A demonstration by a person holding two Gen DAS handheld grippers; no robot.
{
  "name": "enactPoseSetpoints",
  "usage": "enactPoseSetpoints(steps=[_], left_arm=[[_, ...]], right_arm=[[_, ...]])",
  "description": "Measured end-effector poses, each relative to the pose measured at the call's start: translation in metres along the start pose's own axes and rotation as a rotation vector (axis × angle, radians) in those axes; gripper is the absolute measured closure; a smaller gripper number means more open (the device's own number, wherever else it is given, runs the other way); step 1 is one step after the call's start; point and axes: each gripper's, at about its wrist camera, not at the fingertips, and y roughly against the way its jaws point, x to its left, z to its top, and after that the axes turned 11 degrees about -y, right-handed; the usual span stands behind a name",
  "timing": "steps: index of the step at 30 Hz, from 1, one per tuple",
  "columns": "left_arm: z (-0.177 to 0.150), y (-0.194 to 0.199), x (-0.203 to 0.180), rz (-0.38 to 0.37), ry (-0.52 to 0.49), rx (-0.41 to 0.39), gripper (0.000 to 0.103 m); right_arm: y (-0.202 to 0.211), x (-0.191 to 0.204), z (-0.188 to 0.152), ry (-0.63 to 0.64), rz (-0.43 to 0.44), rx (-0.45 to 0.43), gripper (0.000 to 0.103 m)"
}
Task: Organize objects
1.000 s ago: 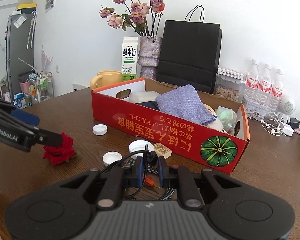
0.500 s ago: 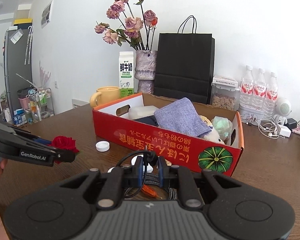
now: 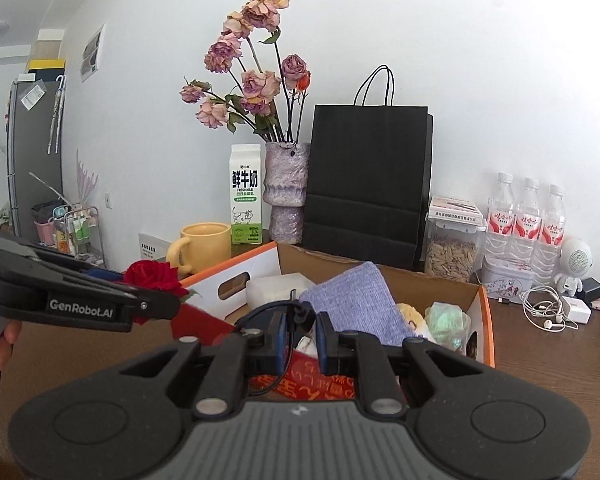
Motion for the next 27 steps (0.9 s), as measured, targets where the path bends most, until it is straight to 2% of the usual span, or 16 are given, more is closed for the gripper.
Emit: enactPoseSetpoints(steps=[14, 16, 17, 18, 19, 20, 21, 22, 27], left_arm=[[0.041, -0.091, -0.001, -0.015, 0.005, -0.015, 0.061], [0.043, -0.104, -0.001, -0.005, 0.005, -0.018, 0.055], [0.044, -0.11, 0.0, -0.002, 0.008, -0.019, 0.044], [0.044, -0.115, 0.002, 0.003, 0.017, -0.021, 0.024], [0.044, -0.119, 0.004, 0.014, 0.026, -0.023, 0.014], [0.044, -0.122, 0.006, 0.017, 0.021, -0.021, 0.0], [0.045, -0.124, 0.008, 0.016, 0.021, -0.026, 0.0], [0.044, -0.127, 0.011, 0.017, 0.031, -0.02, 0.0], [0.044, -0.124, 0.018, 0.018, 0.057, -0.004, 0.0]], right_arm=[[-0.088, -0.029, 0.031, -0.007, -0.027, 0.005, 0.089], [-0.099, -0.034, 0.031, -0.002, -0.041, 0.02, 0.088], [-0.104, -0.037, 0.031, 0.005, -0.054, 0.029, 0.088], [-0.108, -0.04, 0.031, 0.012, -0.064, 0.038, 0.086], [-0.113, -0.043, 0.032, 0.016, -0.068, 0.057, 0.072], [-0.116, -0.046, 0.032, 0.015, -0.074, 0.08, 0.04], [-0.12, -0.049, 0.031, 0.019, -0.087, 0.104, 0.024], [-0.122, -0.05, 0.03, 0.029, -0.101, 0.113, 0.002], [-0.12, -0.051, 0.028, 0.036, -0.11, 0.133, 0.001]])
